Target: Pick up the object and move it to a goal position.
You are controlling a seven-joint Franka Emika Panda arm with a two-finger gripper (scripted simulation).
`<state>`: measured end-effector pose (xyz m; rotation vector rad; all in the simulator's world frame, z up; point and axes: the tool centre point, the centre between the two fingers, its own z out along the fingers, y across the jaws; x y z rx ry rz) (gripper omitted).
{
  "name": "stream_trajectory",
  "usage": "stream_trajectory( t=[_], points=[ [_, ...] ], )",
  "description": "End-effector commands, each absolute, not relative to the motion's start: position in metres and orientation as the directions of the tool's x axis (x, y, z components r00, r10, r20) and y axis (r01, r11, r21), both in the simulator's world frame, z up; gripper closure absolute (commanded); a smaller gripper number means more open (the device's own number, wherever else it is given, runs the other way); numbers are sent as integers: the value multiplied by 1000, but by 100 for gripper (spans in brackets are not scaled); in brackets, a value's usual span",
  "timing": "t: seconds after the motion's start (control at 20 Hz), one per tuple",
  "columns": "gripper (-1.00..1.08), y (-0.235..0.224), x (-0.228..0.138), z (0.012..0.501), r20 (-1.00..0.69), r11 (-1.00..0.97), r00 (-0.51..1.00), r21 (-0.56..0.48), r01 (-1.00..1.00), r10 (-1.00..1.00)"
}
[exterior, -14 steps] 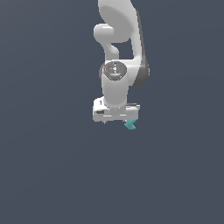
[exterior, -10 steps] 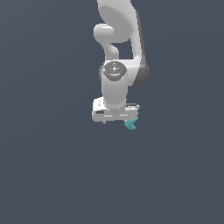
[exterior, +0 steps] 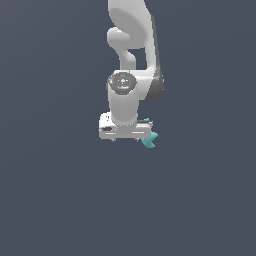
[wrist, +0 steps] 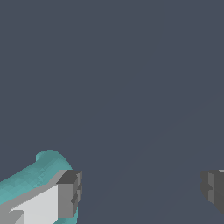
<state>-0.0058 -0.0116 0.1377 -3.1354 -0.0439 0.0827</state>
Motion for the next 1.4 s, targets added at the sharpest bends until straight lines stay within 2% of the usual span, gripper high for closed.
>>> stream_trajectory(
  t=[0.0,0.4,0.9,1.35],
  points=[
    [-92,-9,-7,138,-52,-999,998,-6,35,35],
    [-92,21,-25,141,-39,-995,994,-7,103,103],
    [-92,80,-71,145,-10,-967,967,-4,253,254],
    [-92,99,-91,146,0,-951,951,0,310,310]
  ],
)
